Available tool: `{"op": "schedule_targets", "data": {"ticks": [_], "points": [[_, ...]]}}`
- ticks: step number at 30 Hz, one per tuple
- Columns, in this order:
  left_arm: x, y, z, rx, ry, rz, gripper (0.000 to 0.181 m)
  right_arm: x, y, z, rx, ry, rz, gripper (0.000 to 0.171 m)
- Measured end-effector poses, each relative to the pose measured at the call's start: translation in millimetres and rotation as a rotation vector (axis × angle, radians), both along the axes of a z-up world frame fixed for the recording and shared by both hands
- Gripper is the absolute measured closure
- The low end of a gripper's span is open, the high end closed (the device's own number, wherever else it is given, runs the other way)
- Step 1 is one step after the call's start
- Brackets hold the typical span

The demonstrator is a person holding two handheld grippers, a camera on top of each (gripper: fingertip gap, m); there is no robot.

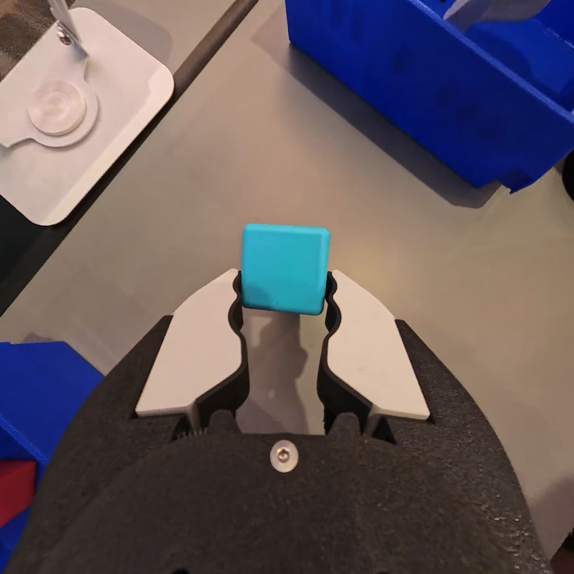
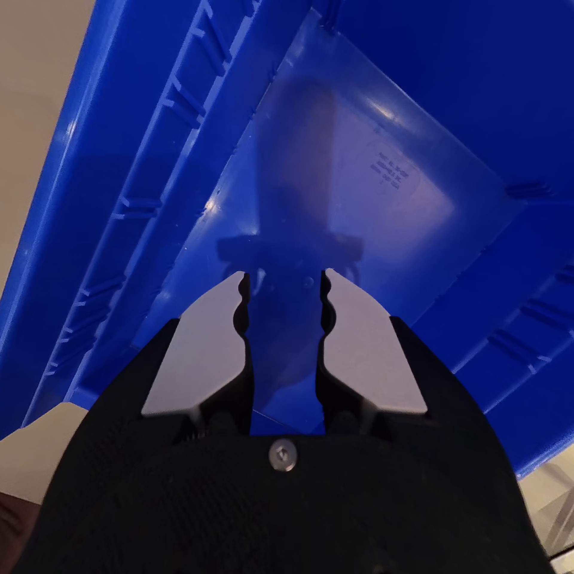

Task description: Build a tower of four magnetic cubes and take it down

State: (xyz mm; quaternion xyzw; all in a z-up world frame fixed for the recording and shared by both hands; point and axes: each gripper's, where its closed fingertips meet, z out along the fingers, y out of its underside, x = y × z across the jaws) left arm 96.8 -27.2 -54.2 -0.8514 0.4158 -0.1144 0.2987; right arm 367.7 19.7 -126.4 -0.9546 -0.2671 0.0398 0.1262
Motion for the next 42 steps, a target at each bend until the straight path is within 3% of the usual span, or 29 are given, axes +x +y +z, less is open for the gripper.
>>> {"op": "schedule_targets", "data": {"ticks": [11,13,15,18,20,22,23,25,28,32,34,37,42], "points": [[-2,-1,-12,0.040,0.131,-0.023,0.131,-1,-2,-4,-0.022,-0.009,0.006,0.126],[-5,-2,-5,0.069,0.133,-0.041,0.122,-1,-3,-5,-0.024,-0.013,0.010,0.125],[-13,-2,21,0.109,0.079,-0.038,0.112,-2,-3,-6,-0.026,-0.014,0.015,0.126],[-47,0,87,0.218,-0.115,0.034,0.113,-2,-3,-7,-0.028,-0.015,0.017,0.126],[-103,12,118,0.326,-0.154,0.173,0.115,-2,-3,-7,-0.031,-0.012,0.015,0.125],[-169,27,124,0.424,-0.098,0.301,0.136,-1,-3,-7,-0.032,-0.009,0.013,0.126],[-196,35,121,0.457,-0.056,0.323,0.144,-1,-3,-7,-0.032,-0.007,0.010,0.125],[-237,54,108,0.509,0.003,0.341,0.142,0,-4,-8,-0.035,-0.006,0.005,0.125],[-275,74,63,0.424,0.080,0.373,0.128,1,-5,-11,-0.043,-0.013,0.004,0.125],[-307,89,11,0.341,0.276,0.354,0.139,1,-7,-14,-0.055,-0.017,0.008,0.125],[-306,87,-12,0.232,0.270,0.301,0.128,0,-6,-15,-0.057,-0.019,0.010,0.126],[-315,92,-24,0.240,0.370,0.256,0.121,0,-7,-18,-0.068,-0.019,0.012,0.125],[-314,99,-47,0.173,0.417,0.233,0.127,2,-8,-22,-0.084,-0.031,0.013,0.125]]}}
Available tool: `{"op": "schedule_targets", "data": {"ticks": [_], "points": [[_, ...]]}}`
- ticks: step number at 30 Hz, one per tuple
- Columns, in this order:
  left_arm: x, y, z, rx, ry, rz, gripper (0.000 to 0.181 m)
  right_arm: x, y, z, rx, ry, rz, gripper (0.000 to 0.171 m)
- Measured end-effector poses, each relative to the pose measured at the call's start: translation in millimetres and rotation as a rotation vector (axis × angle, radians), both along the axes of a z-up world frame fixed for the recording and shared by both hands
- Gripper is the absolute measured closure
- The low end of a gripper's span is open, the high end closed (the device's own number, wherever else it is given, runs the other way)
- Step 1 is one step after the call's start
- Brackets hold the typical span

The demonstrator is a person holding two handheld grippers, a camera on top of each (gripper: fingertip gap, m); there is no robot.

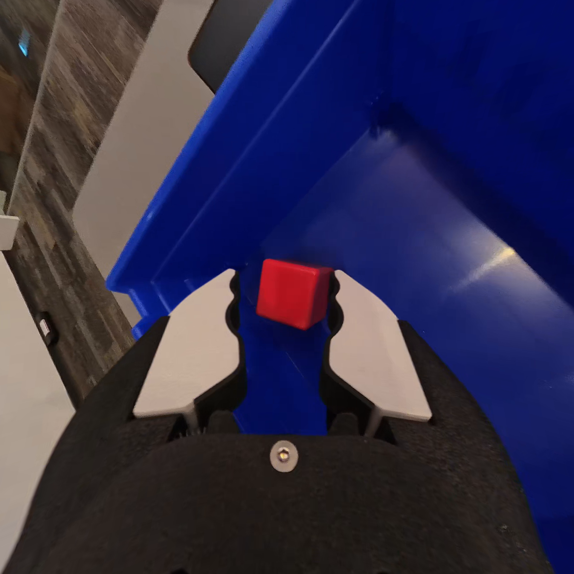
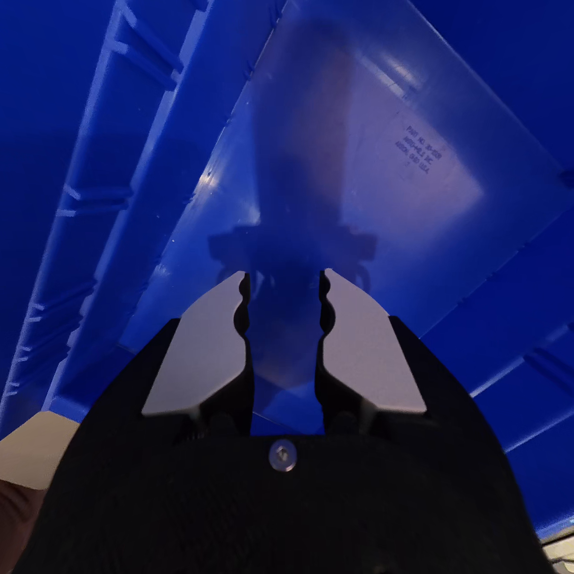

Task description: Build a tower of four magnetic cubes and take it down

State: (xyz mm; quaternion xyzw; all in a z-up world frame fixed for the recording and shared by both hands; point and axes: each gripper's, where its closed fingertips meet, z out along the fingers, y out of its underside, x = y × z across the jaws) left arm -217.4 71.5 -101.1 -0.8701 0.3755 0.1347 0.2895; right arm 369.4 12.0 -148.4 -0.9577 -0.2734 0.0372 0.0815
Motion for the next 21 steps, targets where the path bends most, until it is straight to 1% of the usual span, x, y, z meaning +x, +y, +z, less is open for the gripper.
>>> {"op": "schedule_targets", "data": {"ticks": [1,3,6,8,9,10,14,18,21], "points": [[-2,-1,-6,-0.028,0.016,0.012,0.128,1,2,0,0.008,-0.004,0.002,0.126],[-7,-2,-14,-0.068,0.061,0.025,0.123,-1,5,2,0.028,0.003,0.005,0.127],[-12,-3,-22,-0.114,0.109,0.058,0.124,-3,4,3,0.026,0.009,0.012,0.127],[-20,-8,-33,-0.176,0.149,0.096,0.126,-3,2,2,0.019,0.001,0.020,0.127],[-25,-11,-38,-0.209,0.178,0.118,0.120,-4,2,1,0.015,0.000,0.024,0.128],[-27,-10,-39,-0.207,0.201,0.128,0.123,-4,1,0,0.010,-0.002,0.028,0.128],[-22,-15,-39,-0.221,0.196,0.118,0.125,-5,0,-1,0.002,-0.010,0.038,0.127],[-3,-33,-37,-0.287,0.143,0.053,0.129,-6,-1,-2,-0.004,-0.012,0.042,0.127],[3,-34,-37,-0.297,0.115,0.054,0.128,-4,-2,-2,-0.009,-0.017,0.044,0.127]]}}
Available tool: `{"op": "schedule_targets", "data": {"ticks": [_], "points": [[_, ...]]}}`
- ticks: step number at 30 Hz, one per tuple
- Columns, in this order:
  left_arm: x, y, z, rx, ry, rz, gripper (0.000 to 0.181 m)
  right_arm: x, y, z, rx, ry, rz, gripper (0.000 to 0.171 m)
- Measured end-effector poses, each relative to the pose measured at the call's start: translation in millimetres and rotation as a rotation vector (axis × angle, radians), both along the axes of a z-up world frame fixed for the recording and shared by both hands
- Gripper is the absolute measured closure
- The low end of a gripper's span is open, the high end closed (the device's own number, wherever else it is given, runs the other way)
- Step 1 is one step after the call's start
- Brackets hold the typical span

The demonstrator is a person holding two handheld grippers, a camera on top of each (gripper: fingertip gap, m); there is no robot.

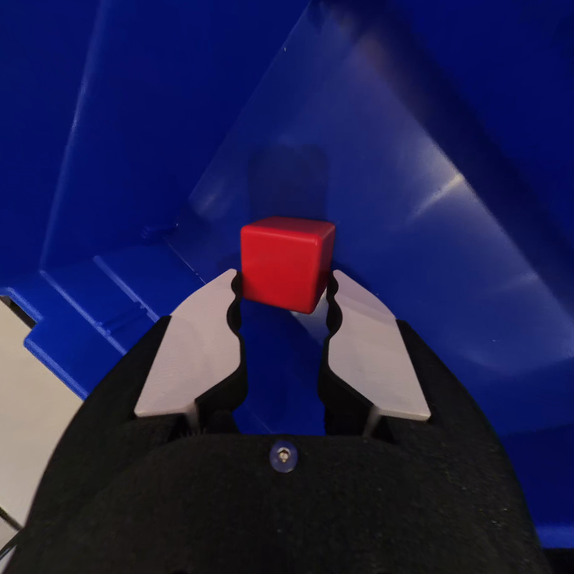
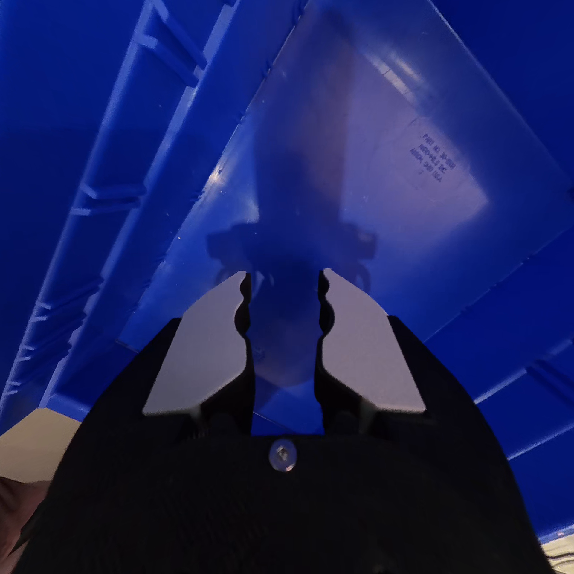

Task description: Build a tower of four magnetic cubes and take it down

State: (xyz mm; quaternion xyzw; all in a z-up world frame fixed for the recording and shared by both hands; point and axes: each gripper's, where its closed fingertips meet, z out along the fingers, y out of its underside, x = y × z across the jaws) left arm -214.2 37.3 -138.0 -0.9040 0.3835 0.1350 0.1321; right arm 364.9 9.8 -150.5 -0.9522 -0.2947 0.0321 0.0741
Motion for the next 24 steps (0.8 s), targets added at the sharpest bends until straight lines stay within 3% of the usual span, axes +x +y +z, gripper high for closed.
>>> {"op": "schedule_targets", "data": {"ticks": [9,12,15,20,24], "points": [[8,6,1,-0.024,-0.130,0.054,0.130,-3,1,2,0.011,0.003,0.012,0.128],[15,8,25,0.045,-0.170,0.064,0.131,-3,-1,1,0.006,-0.004,0.022,0.128],[24,4,74,0.185,-0.156,0.066,0.131,-2,0,2,0.008,-0.002,0.015,0.129],[122,-27,166,0.394,-0.394,-0.057,0.131,0,0,2,0.008,-0.007,0.012,0.129],[232,-57,185,0.381,-0.666,-0.194,0.131,-2,-1,3,0.007,-0.014,0.022,0.129]]}}
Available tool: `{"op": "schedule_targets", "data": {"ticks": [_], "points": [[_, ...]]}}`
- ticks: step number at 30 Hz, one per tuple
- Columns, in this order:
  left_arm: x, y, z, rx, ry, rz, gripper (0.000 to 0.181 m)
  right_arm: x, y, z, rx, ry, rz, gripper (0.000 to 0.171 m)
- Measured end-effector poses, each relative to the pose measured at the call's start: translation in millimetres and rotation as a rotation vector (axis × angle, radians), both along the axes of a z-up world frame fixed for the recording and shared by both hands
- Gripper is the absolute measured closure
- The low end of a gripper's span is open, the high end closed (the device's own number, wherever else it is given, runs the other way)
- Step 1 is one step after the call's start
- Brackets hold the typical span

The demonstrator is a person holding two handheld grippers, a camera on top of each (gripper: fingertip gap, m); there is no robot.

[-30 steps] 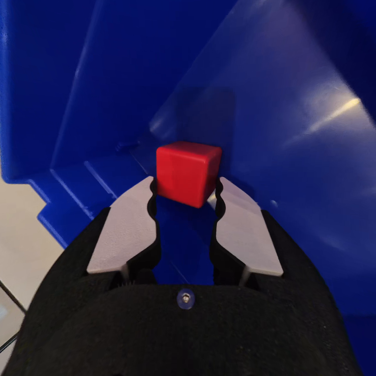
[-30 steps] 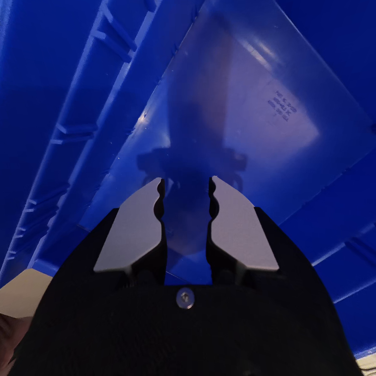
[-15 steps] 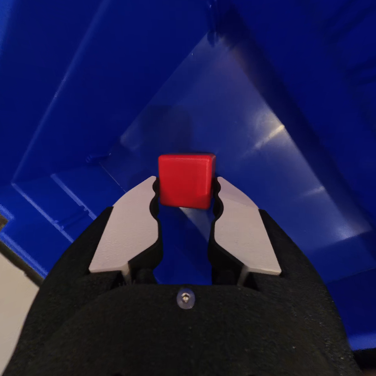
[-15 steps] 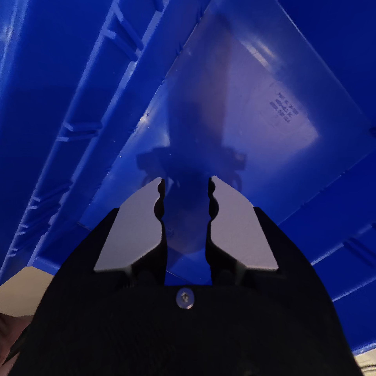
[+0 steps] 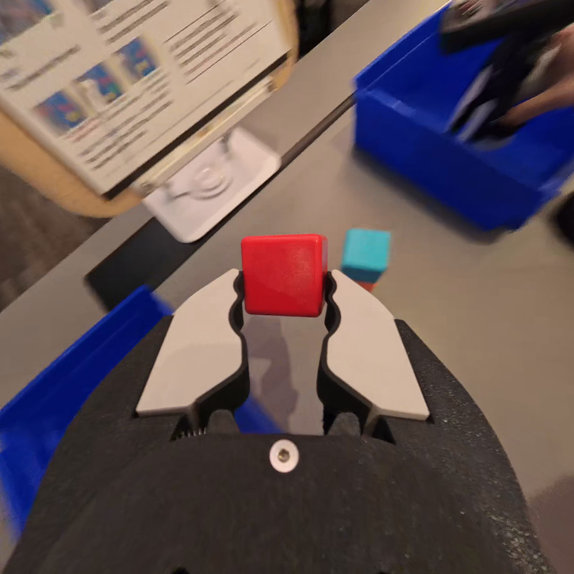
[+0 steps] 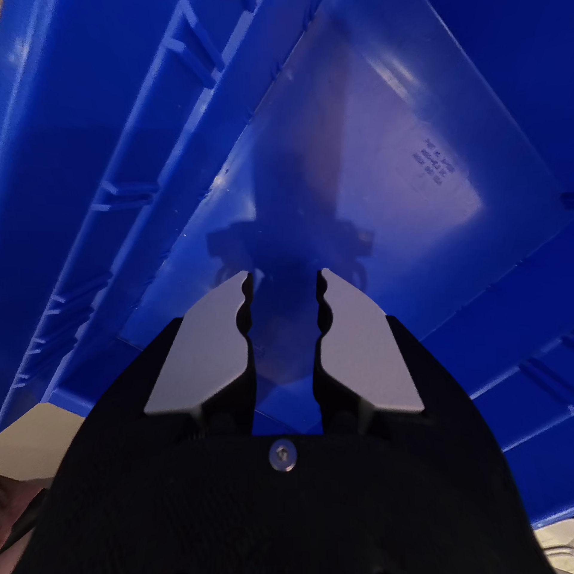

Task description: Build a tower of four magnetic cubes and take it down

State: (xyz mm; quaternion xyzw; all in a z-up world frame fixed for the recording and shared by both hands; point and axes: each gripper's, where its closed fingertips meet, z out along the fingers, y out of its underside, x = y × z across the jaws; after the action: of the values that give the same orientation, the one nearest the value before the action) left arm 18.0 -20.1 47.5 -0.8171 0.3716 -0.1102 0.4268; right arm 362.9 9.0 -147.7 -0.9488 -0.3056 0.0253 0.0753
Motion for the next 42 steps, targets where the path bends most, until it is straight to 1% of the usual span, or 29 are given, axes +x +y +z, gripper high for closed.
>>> {"op": "schedule_targets", "data": {"ticks": [1,3,7,9,11,15,19,22,27,28,30,32,34,36,38,40,42], "points": [[20,-5,-2,-0.012,-0.043,-0.031,0.131,-1,0,1,0.001,-0.002,0.004,0.130],[44,-9,-13,-0.049,-0.052,-0.065,0.132,-2,0,3,0.007,-0.001,0.011,0.130],[61,-6,-36,-0.057,0.025,-0.095,0.132,-2,0,7,0.018,0.007,0.010,0.130],[67,-7,-42,-0.083,0.021,-0.124,0.132,-1,0,8,0.016,0.009,0.006,0.130],[71,-6,-42,-0.097,0.006,-0.124,0.132,0,0,7,0.012,0.005,0.003,0.130],[70,-6,-48,-0.079,0.082,-0.123,0.132,-2,-2,5,0.002,0.000,0.012,0.130],[77,-9,-56,-0.100,0.108,-0.142,0.132,-3,-3,5,-0.004,-0.001,0.015,0.130],[75,-4,-61,-0.052,0.186,-0.127,0.132,-3,-4,4,-0.011,-0.004,0.016,0.130],[80,-4,-62,-0.010,0.218,-0.133,0.132,-3,-5,2,-0.022,-0.007,0.019,0.130],[79,-3,-61,0.000,0.230,-0.125,0.129,-3,-5,1,-0.024,-0.010,0.020,0.130],[73,-1,-58,0.029,0.246,-0.098,0.115,-3,-5,0,-0.025,-0.015,0.022,0.130],[69,2,-48,0.053,0.168,-0.043,0.103,-3,-5,0,-0.022,-0.015,0.023,0.130],[74,4,-42,0.056,0.006,-0.001,0.092,-2,-5,1,-0.016,-0.015,0.026,0.130],[86,1,-52,0.033,-0.111,-0.025,0.092,-1,-4,2,-0.011,-0.012,0.029,0.130],[94,-2,-70,0.013,-0.138,-0.051,0.086,2,-3,4,-0.004,-0.008,0.024,0.130],[94,4,-79,0.080,-0.156,-0.031,0.086,5,-1,7,0.011,0.004,0.008,0.130],[95,3,-81,0.155,-0.205,-0.032,0.093,8,1,11,0.026,0.019,-0.002,0.131]]}}
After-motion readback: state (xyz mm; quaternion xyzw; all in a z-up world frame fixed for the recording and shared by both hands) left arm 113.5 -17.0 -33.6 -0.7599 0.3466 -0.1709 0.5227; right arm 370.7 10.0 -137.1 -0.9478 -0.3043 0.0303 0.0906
